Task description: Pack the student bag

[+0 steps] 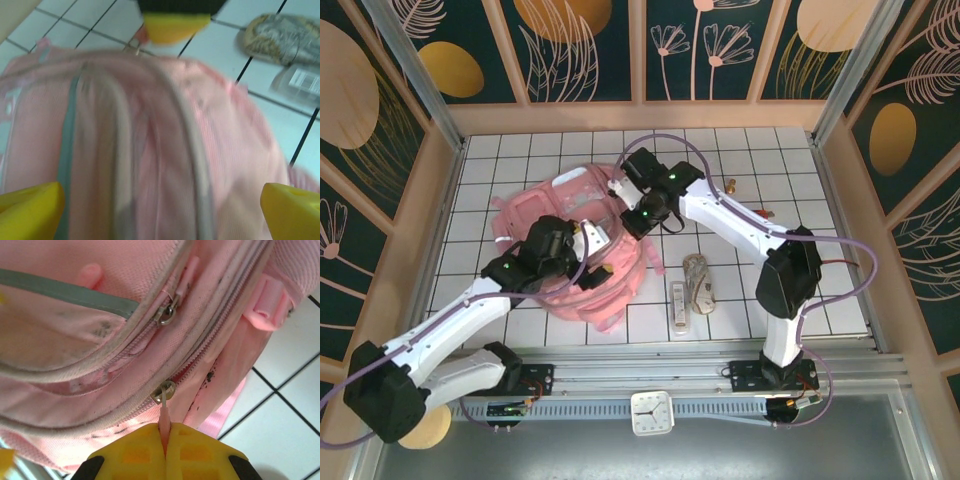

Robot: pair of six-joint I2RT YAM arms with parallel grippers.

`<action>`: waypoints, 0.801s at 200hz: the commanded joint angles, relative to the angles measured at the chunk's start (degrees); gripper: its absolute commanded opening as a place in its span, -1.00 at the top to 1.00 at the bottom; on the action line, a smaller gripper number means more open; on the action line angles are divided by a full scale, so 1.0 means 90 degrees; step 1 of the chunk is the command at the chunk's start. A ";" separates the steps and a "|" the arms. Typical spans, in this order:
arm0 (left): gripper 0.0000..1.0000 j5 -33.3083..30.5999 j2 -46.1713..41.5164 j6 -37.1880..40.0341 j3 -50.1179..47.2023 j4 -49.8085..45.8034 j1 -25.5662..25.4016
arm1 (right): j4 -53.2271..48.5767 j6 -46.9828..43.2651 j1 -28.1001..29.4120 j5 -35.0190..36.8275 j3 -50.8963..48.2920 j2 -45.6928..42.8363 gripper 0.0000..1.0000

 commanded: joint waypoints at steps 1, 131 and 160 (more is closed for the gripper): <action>-0.98 -0.0098 0.0369 -0.0463 0.0148 0.0700 -0.0231 | 0.0018 0.0161 0.0065 -0.0430 0.0459 -0.0576 1.00; 1.00 0.0274 0.0479 -0.0139 0.0720 -0.0673 -0.0257 | 0.2085 -0.1606 -0.1088 -0.1339 -0.1581 -0.1210 1.00; 1.00 0.0597 0.0542 0.0033 0.1102 -0.1232 -0.0257 | 0.2830 -0.1941 -0.1540 -0.1211 -0.1425 -0.0534 1.00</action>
